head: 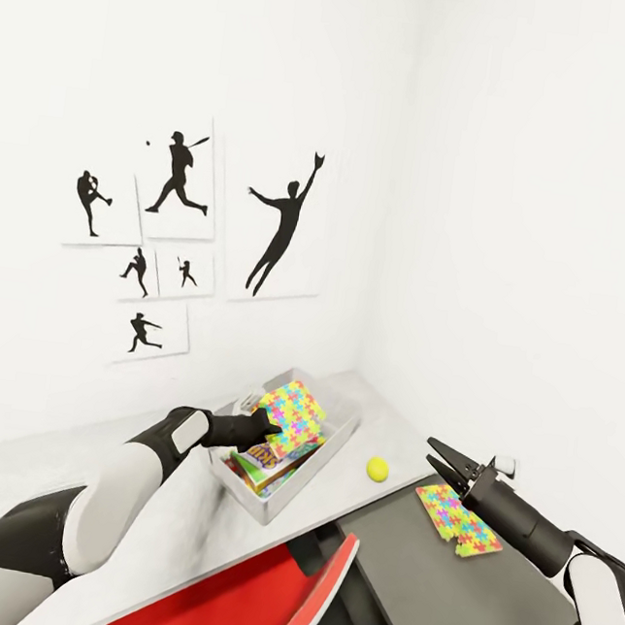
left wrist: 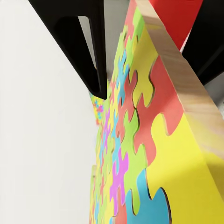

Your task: Put all the toys in the child's room - the three board games (two on the bed and one on the table), the two jigsaw puzzles on the table, and the tennis ball on the table - inside the toy box on the table in the child's room.

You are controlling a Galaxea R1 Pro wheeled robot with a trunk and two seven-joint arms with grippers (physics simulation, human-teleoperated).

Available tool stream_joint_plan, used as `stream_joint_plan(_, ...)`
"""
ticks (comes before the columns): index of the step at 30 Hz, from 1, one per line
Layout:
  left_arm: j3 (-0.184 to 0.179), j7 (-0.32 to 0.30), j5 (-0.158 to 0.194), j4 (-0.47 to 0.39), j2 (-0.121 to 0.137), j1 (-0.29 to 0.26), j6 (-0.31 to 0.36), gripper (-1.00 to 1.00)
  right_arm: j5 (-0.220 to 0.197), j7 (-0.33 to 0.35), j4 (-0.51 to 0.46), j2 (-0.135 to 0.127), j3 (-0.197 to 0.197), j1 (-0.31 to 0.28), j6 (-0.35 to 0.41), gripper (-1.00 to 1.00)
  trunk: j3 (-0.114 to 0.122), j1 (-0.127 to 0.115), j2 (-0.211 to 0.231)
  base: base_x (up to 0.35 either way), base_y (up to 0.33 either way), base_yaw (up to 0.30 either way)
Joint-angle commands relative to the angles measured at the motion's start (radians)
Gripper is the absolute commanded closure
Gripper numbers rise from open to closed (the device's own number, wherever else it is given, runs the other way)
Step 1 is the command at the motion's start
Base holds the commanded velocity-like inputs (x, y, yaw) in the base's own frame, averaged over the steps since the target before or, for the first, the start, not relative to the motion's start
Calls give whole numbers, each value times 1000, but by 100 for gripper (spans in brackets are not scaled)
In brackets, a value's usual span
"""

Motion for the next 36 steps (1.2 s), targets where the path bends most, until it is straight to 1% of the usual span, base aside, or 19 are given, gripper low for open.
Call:
stream_joint_plan(1,1,3,8,-1,0,0,7,100,3,5,0,0,-1,-1,5,-100,-2,0,-1,0,0,0)
stream_joint_plan(9,1,3,8,-1,-1,0,8,100,3,5,0,-1,-2,-1,3,-100,-15,0,-1,0,0,0)
stream_joint_plan(15,1,3,8,-1,3,0,9,100,3,5,0,-1,-2,-1,3,-100,-25,0,-1,0,0,0)
stream_joint_plan(26,5,1,11,-6,12,-1,27,100,3,5,0,-1,-2,-1,2,-100,-43,0,-1,0,0,0)
stream_joint_plan(29,5,1,11,-11,11,-1,45,100,3,5,0,-1,-2,-1,2,-100,-48,0,-1,0,0,0)
stream_joint_plan(36,6,0,11,-15,11,-1,50,100,3,6,0,-2,-2,-1,2,-100,-60,0,-1,0,0,0)
